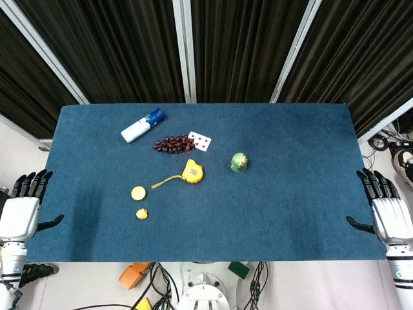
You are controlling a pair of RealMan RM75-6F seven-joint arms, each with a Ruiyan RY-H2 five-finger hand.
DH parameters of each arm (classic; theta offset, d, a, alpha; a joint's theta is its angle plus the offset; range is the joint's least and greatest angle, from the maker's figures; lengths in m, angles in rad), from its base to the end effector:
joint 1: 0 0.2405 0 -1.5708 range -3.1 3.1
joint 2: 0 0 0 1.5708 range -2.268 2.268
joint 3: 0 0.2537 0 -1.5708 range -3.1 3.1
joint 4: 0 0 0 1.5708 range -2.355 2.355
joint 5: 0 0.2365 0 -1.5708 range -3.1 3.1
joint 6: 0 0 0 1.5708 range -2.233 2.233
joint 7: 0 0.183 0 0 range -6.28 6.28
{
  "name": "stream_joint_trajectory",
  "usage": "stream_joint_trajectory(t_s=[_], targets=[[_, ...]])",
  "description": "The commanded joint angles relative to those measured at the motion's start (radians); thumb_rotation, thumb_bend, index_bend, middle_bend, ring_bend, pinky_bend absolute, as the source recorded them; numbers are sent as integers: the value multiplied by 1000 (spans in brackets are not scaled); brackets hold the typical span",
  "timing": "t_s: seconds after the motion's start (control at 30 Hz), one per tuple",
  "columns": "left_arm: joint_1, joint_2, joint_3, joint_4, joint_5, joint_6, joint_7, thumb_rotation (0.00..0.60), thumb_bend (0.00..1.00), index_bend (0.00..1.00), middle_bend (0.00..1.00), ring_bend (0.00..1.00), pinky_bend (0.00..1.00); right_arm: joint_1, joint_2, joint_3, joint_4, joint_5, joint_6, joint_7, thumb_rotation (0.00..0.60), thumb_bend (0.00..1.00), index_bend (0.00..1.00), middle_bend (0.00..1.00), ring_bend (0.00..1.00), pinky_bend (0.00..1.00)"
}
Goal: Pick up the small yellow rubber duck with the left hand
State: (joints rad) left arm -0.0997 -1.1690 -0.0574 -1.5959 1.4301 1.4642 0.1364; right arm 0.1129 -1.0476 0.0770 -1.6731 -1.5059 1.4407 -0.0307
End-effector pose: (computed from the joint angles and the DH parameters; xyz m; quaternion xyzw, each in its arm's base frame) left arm -0.3261 0.2282 0.1210 -0.5983 -0.3739 -0.3466 0.6182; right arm -0.3048 -0.2364 0.1473 0.6133 -0.3698 0.3836 0.5830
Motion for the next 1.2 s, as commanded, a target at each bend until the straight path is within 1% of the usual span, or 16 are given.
stream_joint_trajectory(t_s=[0.03, 0.23, 0.33, 0.57, 0.73, 0.87, 1.03, 1.2], targets=[[0, -4, -3, 3, -5, 1, 1, 600, 125, 46, 74, 13, 31, 8, 0, 5, -5, 3, -9, -2, 600, 180, 0, 92, 0, 161], [-5, -3, -6, 1, 5, 4, 5, 600, 138, 116, 112, 47, 31, 17, 10, 13, -17, 3, -8, -4, 600, 180, 0, 92, 0, 167], [-25, -6, -9, -6, 24, -12, 5, 600, 141, 159, 137, 69, 31, 13, 12, 16, -17, 3, 5, -4, 600, 180, 0, 93, 0, 168], [-128, -47, 0, -18, 106, -127, 16, 600, 176, 241, 161, 87, 31, 6, 21, 20, -23, 8, 21, -1, 600, 180, 0, 93, 0, 169], [-205, -107, 20, 9, 153, -228, 30, 600, 210, 295, 161, 87, 31, 1, 21, 18, -18, 9, 28, 4, 600, 180, 0, 93, 0, 169], [-239, -155, 35, 40, 166, -278, 59, 600, 226, 352, 161, 56, 31, -1, 22, 18, -16, 13, 29, 6, 600, 179, 0, 81, 0, 169], [-256, -203, 50, 69, 146, -318, 97, 600, 229, 380, 147, 25, 31, -2, 16, 18, -7, 15, 30, 11, 600, 179, 0, 75, 0, 169], [-265, -239, 60, 97, 143, -328, 118, 600, 233, 398, 116, 2, 31, 2, 13, 19, -5, 14, 26, 11, 600, 180, 0, 69, 0, 169]])
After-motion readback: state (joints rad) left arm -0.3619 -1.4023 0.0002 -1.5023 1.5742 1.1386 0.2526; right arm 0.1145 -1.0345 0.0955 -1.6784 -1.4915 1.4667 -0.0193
